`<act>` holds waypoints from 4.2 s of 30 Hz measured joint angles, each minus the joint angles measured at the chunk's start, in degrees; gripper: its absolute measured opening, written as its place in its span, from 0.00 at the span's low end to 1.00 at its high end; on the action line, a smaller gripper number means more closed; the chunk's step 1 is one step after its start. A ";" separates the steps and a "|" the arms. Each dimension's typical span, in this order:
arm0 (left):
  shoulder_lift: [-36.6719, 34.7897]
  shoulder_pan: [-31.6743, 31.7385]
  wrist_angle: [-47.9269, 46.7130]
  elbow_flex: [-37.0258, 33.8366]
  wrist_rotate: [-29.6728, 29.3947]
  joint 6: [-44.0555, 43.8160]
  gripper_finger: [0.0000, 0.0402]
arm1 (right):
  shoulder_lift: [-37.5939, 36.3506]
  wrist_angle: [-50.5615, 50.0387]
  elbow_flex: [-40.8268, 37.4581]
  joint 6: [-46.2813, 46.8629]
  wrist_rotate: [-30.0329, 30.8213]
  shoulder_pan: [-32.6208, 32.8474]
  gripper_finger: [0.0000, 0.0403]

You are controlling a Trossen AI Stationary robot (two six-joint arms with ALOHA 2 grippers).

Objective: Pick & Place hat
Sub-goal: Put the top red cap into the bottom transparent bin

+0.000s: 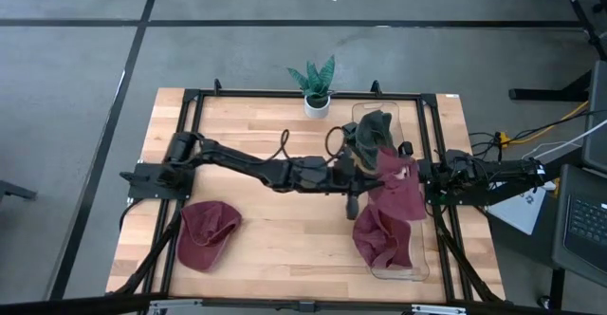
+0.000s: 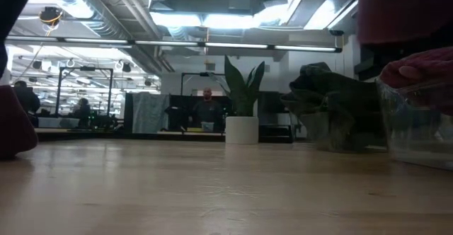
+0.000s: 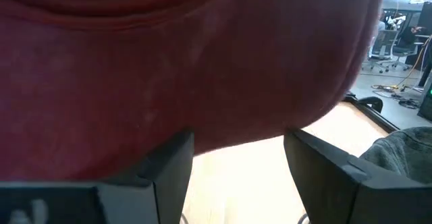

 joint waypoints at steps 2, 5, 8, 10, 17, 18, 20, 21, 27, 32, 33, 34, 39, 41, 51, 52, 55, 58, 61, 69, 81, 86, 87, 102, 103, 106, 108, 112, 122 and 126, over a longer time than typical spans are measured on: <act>2.20 0.34 -0.58 3.30 1.32 0.96 0.01 | 0.00 0.02 0.02 -0.01 -0.02 -0.02 0.57; 5.38 0.75 -1.11 8.46 4.65 2.38 0.01 | 0.01 0.02 0.02 -0.02 -0.02 -0.02 0.57; 9.02 1.38 -1.06 13.10 9.29 2.58 0.01 | 0.02 0.00 0.00 -0.02 -0.02 -0.02 0.57; 11.56 1.56 -1.01 15.56 12.12 2.19 0.01 | 0.02 0.00 0.02 -0.01 -0.02 -0.01 0.57; 15.20 1.25 -0.99 19.00 18.50 -2.89 0.01 | 0.02 0.00 0.02 -0.02 -0.04 0.00 0.57; 15.25 1.11 -0.75 19.07 18.69 -3.60 0.01 | 0.02 0.00 0.00 -0.02 -0.04 0.00 0.57; 15.25 0.78 -0.51 19.09 19.14 -5.00 0.01 | 0.01 0.00 0.02 -0.01 -0.02 -0.01 0.57; 15.25 0.58 -0.26 19.09 19.33 -5.92 0.01 | 0.02 0.00 0.00 -0.01 -0.02 -0.01 0.57; 15.25 -1.57 3.11 19.13 19.84 -9.54 0.01 | 0.02 0.00 0.01 -0.02 -0.02 -0.01 0.57; 15.27 -3.61 2.99 19.13 19.95 -10.12 0.01 | 0.02 0.02 0.02 -0.02 0.00 -0.01 0.57; 15.29 -3.95 2.16 19.13 19.95 -10.12 0.01 | 0.02 0.00 0.00 0.00 -0.02 -0.02 0.57; 15.63 -4.22 1.85 19.13 19.97 -10.12 0.01 | 0.02 0.00 0.02 -0.02 0.00 0.00 0.57; 16.86 -5.28 -2.60 19.11 18.47 -8.90 0.01 | 0.02 0.00 0.01 -0.02 -0.02 0.00 0.57; 16.86 -5.26 -4.12 19.11 15.95 -7.35 0.01 | 0.02 0.01 0.00 -0.02 0.00 -0.02 0.57; 17.10 -2.84 -7.90 19.85 16.98 -5.66 0.01 | 0.02 0.00 0.00 -0.01 0.00 -0.02 0.57; 17.53 -3.10 -9.49 19.88 17.19 -6.37 0.01 | 0.02 0.02 0.02 -0.02 0.00 -0.02 0.57; 18.82 -3.88 -15.19 19.77 18.66 -9.07 0.01 | 0.01 0.02 0.02 -0.02 0.00 -0.01 0.57; 19.44 -4.83 -19.35 19.75 20.61 -11.16 0.01 | 0.02 0.02 0.01 -0.01 0.01 0.00 0.57; 19.15 -5.60 -22.96 19.81 20.10 -11.24 0.01 | 0.02 0.02 0.02 -0.02 -0.02 -0.02 0.57; 16.93 -6.14 -29.63 19.80 12.46 -10.10 0.01 | 0.02 0.01 0.01 0.00 0.00 -0.01 0.57; 12.89 -6.32 -47.29 19.79 9.11 -9.97 0.06 | 0.02 0.02 0.00 -0.01 -0.01 -0.01 0.57; 12.84 -5.88 -48.48 19.79 7.60 -10.80 0.16 | 0.02 0.00 0.00 0.00 -0.01 -0.02 0.57; 12.84 -5.66 -48.26 19.79 7.54 -10.82 0.19 | 0.02 0.02 0.02 -0.02 -0.01 -0.02 0.57; 12.84 -3.83 -47.03 19.79 12.29 -11.48 0.39 | 0.02 0.01 0.01 -0.01 -0.02 -0.02 0.57; 12.84 -3.83 -47.01 19.79 12.34 -11.48 0.38 | 0.02 0.00 0.00 -0.01 -0.02 -0.02 0.57; 12.56 -3.83 -47.15 19.79 12.36 -11.50 0.38 | 0.02 0.00 0.02 -0.02 -0.02 0.00 0.57; 12.12 -3.83 -47.49 20.06 12.33 -11.61 0.39 | 0.02 0.02 0.02 0.00 -0.02 -0.02 0.57; 11.42 -3.31 -47.43 21.57 12.25 -11.57 0.39 | 0.02 0.00 0.01 -0.01 -0.02 -0.01 0.57; 11.23 -0.79 -47.84 24.83 12.32 -13.48 0.38 | 0.02 0.02 0.01 -0.14 -0.02 -0.02 0.57; 11.18 -0.14 -47.90 25.73 12.30 -14.07 0.38 | 0.02 0.01 0.02 -0.17 -0.02 -0.02 0.57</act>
